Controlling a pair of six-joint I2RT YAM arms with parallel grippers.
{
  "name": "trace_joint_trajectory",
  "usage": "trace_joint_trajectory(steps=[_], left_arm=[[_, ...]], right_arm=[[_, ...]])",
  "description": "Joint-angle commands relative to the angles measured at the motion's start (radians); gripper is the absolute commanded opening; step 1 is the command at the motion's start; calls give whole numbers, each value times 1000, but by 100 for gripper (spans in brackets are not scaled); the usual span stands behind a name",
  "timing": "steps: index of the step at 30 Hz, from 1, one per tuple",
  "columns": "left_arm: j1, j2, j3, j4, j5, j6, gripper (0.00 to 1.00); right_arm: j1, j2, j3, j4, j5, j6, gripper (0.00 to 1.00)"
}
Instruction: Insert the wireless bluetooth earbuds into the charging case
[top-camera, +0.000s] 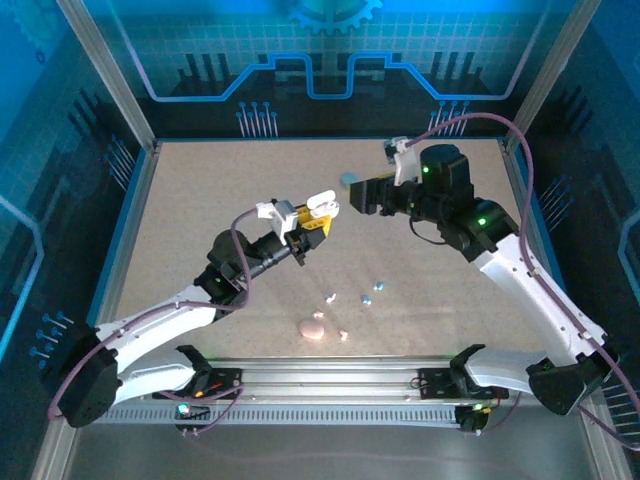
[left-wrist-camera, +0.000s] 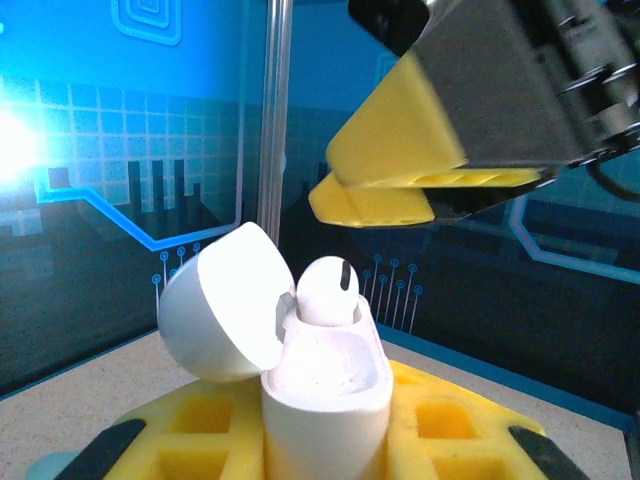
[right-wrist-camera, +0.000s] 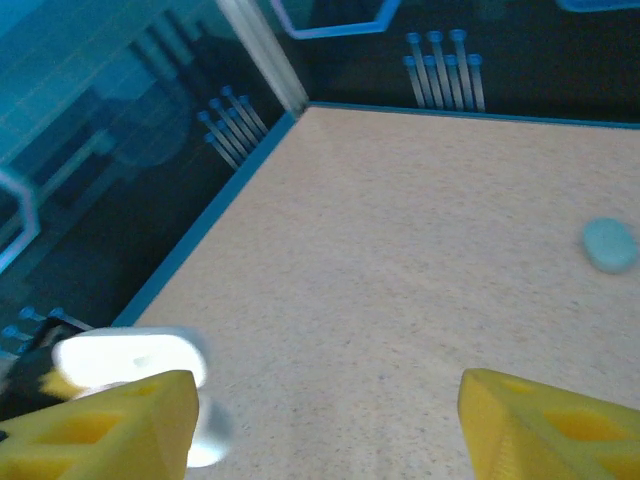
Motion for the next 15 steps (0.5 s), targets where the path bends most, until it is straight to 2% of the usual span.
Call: trace_joint_trajectory(steps=[1,6,9,12,15], left_arm=[[-8,-50,5,6,-32,43,23],[-8,-106,-6,-23,-66,80,23],[-7,-139,-5,-43,-80,95,23],[-8,-163,1,-61,-86,106,23],[-7,-177,6,-71,-83,110,23]], right_arm=[[-77,-28,-24,-60,3,32,69],[-141,10,-88,-104,-72,-43,66],[-144,93,-100,-144,-176,-107,64],[-130,211,-99,-179,-294,-136,59],[-73,318,-101,-194,-295,-202,55]])
